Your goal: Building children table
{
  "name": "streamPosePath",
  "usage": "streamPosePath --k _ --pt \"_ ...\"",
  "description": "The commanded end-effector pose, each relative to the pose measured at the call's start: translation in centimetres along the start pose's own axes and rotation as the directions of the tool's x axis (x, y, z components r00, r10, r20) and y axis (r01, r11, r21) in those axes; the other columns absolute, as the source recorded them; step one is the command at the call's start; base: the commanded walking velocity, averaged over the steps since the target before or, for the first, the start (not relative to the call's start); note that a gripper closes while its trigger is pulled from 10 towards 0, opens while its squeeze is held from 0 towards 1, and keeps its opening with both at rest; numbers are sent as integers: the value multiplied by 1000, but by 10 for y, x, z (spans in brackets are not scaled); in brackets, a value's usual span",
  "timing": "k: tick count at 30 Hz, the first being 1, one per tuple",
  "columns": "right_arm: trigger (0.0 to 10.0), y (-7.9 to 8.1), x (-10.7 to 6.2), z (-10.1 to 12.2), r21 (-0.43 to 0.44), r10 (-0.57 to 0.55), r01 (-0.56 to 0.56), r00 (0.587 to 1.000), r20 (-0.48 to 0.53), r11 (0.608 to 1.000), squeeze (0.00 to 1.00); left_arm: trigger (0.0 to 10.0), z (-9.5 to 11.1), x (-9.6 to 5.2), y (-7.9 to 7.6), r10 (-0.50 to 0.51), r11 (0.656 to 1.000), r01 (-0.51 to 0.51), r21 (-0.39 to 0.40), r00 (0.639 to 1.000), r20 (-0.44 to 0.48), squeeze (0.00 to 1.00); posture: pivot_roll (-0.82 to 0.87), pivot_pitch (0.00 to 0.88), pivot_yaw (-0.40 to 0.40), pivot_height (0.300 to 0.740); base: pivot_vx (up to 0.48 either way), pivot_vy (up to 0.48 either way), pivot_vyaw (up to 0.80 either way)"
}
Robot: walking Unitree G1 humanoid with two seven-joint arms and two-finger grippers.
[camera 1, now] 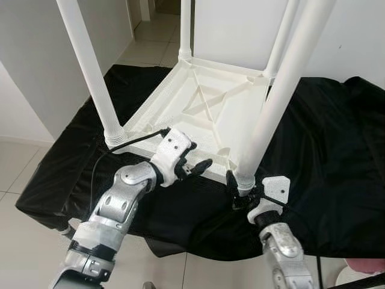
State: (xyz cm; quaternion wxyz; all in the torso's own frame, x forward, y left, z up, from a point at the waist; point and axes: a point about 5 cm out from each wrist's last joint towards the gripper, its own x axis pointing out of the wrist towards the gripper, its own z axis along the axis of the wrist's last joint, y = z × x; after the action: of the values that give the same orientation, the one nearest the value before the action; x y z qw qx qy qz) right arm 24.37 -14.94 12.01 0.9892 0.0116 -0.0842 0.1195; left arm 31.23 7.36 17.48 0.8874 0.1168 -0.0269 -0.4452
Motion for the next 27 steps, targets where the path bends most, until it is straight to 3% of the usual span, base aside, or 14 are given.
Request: streamPosePath --k 1,5,6,10,14,22,23,24,27 --pt "10000 -9 2 5 -12 79 -79 997 14 997 0 10000 -1 -2 2 9 999 -8 51 1000 -10 0 -95 18 20 740 0 0 0" --pt "10000 -17 6 8 -36 131 -131 991 5 991 0 10000 -1 -4 4 22 998 -22 59 1000 -8 0 -92 15 14 740 0 0 0" --pt "10000 -23 14 11 -46 188 -188 982 0 981 0 10000 -1 -7 5 45 996 -44 71 999 -2 0 -75 8 -12 740 0 0 0" --pt "10000 -24 20 13 -52 228 -228 974 -5 972 0 10000 -2 -11 8 66 994 -66 84 998 -2 0 -68 6 -28 740 0 0 0" --pt "10000 -25 34 17 -53 302 -302 953 -15 952 0 10000 -5 -15 7 7 1000 -7 -16 1000 3 0 -63 8 -29 740 0 0 0" --pt "10000 -26 46 14 -48 359 -360 933 -25 932 0 10000 -5 -18 5 -35 999 35 -11 999 8 0 -54 24 -20 740 0 0 0" --pt "1137 -29 47 13 -45 361 -362 932 -27 931 0 10000 -5 -18 6 -32 999 32 -5 999 5 0 -51 24 -18 740 0 0 0" --pt "0 -31 47 12 -42 369 -370 929 -35 928 0 10000 -5 -18 7 -25 1000 25 -1 1000 3 0 -48 24 -20 740 0 0 0" --pt "0 -35 48 9 -38 382 -383 923 -46 923 0 10000 -6 -17 8 -18 1000 18 0 1000 -1 0 -44 21 -26 740 0 0 0"
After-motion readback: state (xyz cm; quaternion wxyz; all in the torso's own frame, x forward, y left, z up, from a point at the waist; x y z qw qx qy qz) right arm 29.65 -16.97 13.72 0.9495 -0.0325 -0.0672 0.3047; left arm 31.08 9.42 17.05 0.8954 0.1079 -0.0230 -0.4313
